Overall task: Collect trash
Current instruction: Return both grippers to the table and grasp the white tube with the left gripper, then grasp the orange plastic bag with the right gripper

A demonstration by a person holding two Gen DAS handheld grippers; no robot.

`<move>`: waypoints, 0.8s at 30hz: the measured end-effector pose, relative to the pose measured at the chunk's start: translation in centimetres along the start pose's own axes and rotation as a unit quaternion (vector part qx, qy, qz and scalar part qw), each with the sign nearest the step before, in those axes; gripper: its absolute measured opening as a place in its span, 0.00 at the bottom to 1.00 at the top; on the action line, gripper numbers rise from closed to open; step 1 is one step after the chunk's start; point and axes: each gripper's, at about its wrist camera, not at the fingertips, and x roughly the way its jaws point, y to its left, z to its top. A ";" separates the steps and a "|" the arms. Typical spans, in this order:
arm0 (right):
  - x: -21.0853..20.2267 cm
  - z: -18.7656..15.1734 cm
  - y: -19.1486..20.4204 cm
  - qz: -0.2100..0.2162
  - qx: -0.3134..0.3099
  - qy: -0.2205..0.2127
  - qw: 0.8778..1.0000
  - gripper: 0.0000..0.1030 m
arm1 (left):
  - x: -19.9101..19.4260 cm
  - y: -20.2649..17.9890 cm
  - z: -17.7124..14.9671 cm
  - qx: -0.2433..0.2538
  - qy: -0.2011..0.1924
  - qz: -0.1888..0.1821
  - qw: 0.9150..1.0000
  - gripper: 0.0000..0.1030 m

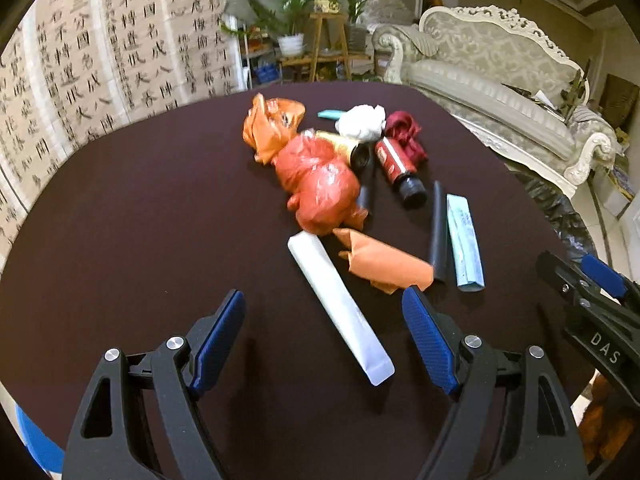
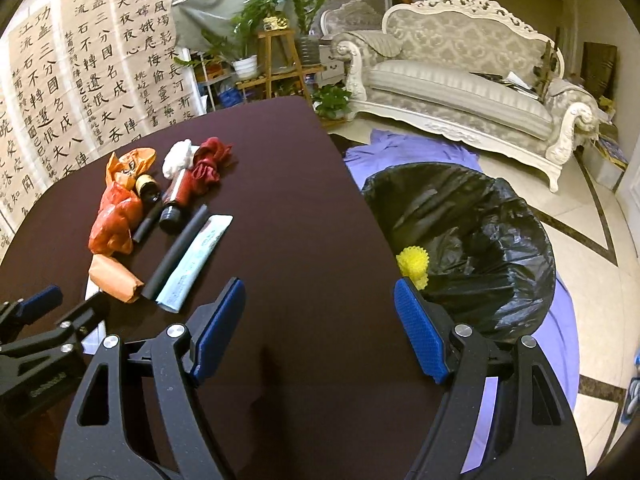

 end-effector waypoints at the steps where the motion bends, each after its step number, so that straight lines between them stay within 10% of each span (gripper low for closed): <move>1: 0.0 0.1 0.1 0.001 -0.001 0.000 1.000 0.73 | 0.3 0.1 -0.1 -0.001 0.004 -0.001 1.000 0.75; 12: 0.0 0.5 1.7 0.009 -0.016 -0.001 1.000 0.73 | 0.3 2.2 -0.6 0.015 -0.008 -0.009 1.000 0.21; 24: -0.2 1.2 5.4 0.035 -0.050 -0.004 0.998 0.73 | -0.2 6.1 -0.4 -0.016 -0.005 -0.033 0.999 0.14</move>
